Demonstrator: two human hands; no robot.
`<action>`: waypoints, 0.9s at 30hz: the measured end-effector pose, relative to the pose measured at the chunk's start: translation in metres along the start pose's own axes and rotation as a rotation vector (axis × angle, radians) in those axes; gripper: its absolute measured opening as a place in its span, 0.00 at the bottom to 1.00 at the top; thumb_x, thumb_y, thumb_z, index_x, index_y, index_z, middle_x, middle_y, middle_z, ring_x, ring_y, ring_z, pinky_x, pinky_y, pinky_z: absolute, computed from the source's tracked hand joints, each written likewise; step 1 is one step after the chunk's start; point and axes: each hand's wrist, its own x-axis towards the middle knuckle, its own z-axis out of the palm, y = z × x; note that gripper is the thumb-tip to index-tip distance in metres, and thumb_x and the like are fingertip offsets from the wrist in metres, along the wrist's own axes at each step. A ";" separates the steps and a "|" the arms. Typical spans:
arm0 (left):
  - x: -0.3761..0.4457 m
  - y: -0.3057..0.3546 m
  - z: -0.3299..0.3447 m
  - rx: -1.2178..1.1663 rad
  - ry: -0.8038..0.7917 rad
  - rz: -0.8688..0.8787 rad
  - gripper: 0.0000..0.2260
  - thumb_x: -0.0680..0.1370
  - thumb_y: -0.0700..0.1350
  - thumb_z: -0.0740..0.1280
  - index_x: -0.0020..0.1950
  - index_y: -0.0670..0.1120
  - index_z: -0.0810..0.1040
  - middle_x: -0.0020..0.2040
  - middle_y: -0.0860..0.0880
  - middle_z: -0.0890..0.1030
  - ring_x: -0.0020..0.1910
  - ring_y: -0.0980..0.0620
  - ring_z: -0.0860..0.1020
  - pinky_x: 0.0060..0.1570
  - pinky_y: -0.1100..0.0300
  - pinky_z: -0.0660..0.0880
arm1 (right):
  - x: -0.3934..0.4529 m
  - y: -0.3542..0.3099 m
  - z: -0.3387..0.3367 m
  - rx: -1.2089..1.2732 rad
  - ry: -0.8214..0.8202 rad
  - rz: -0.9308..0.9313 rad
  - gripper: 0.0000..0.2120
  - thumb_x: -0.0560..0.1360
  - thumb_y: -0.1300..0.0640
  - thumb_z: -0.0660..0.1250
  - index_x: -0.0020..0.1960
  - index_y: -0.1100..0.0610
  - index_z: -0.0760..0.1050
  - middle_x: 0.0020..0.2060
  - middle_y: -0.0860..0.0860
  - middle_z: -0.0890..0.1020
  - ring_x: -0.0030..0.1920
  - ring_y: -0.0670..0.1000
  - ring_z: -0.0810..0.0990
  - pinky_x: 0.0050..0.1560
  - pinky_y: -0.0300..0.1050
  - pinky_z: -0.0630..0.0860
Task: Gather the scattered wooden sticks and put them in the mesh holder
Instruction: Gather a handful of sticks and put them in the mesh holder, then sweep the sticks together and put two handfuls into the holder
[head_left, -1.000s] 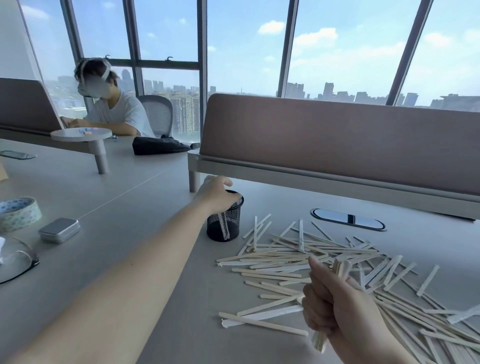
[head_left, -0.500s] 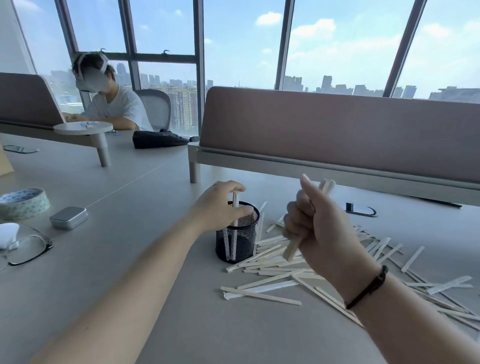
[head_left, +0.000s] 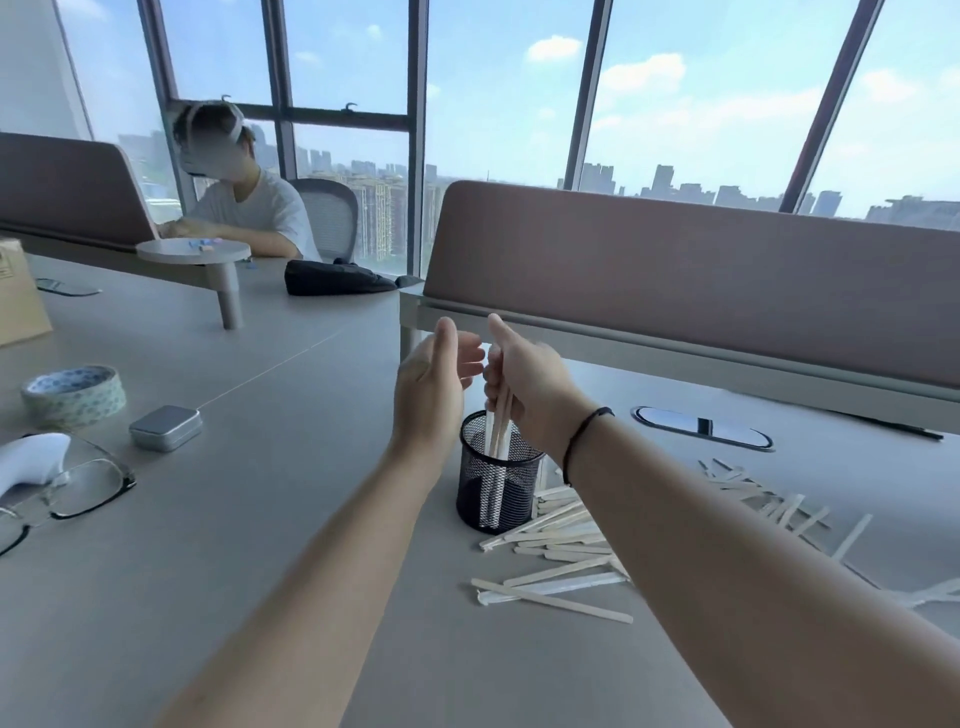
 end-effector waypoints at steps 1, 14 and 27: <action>0.000 0.000 0.000 -0.007 -0.002 0.004 0.21 0.85 0.54 0.56 0.50 0.41 0.82 0.48 0.40 0.85 0.49 0.43 0.84 0.52 0.52 0.79 | 0.000 0.004 -0.001 0.009 -0.008 -0.007 0.18 0.78 0.46 0.66 0.37 0.58 0.74 0.27 0.53 0.74 0.28 0.53 0.72 0.34 0.46 0.74; -0.058 0.020 0.012 0.428 -0.176 0.497 0.08 0.81 0.45 0.65 0.47 0.44 0.81 0.41 0.53 0.84 0.43 0.58 0.81 0.46 0.64 0.76 | -0.063 -0.012 -0.135 -0.077 0.061 -0.336 0.04 0.78 0.57 0.68 0.50 0.53 0.82 0.49 0.56 0.86 0.54 0.53 0.84 0.58 0.48 0.77; -0.108 -0.073 0.089 1.444 -0.896 0.022 0.53 0.63 0.84 0.46 0.81 0.57 0.47 0.83 0.49 0.51 0.81 0.42 0.50 0.76 0.39 0.51 | -0.113 0.089 -0.341 -1.187 0.183 0.048 0.47 0.64 0.22 0.62 0.75 0.46 0.62 0.75 0.52 0.67 0.74 0.55 0.66 0.73 0.58 0.63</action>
